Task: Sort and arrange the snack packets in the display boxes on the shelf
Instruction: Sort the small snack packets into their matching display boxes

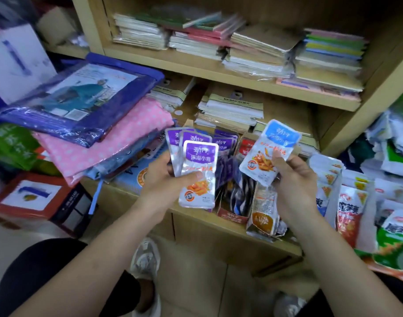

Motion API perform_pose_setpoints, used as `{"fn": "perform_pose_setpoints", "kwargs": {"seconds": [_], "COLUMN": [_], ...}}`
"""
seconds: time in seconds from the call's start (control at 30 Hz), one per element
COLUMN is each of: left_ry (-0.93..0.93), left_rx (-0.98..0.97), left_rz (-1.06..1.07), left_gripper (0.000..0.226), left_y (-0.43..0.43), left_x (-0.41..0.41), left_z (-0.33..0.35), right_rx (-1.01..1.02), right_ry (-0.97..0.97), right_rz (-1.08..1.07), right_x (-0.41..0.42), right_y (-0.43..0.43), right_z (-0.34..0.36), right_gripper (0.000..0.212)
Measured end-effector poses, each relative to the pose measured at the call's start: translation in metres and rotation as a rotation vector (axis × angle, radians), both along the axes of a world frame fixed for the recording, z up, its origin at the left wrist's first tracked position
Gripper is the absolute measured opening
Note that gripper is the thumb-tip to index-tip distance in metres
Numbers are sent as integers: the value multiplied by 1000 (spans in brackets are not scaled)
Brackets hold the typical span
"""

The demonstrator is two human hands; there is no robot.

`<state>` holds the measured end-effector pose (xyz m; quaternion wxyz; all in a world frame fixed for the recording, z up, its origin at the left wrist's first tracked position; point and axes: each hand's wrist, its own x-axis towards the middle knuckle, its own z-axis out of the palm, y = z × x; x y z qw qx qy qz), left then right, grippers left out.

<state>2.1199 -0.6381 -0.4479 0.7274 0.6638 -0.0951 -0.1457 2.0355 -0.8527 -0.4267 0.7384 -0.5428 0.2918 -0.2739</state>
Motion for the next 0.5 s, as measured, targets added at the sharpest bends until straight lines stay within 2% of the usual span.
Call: {"fn": "perform_pose_setpoints", "kwargs": {"seconds": [0.1, 0.2, 0.37, 0.5], "left_ry": [18, -53, -66, -102], "left_rx": [-6, 58, 158, 190], "left_rz": [171, 263, 235, 246], "left_gripper": [35, 30, 32, 32], "left_y": [19, 38, 52, 56], "left_x": [24, 44, 56, 60], "left_z": [2, 3, -7, -10], "right_rx": [-176, -344, -510, -695], "right_ry": [25, 42, 48, 153], "right_rz": [-62, -25, 148, 267], "right_x": [7, 17, 59, 101], "right_y": [-15, -15, 12, 34], "right_z": [0, 2, 9, 5], "right_gripper": [5, 8, 5, 16]}}
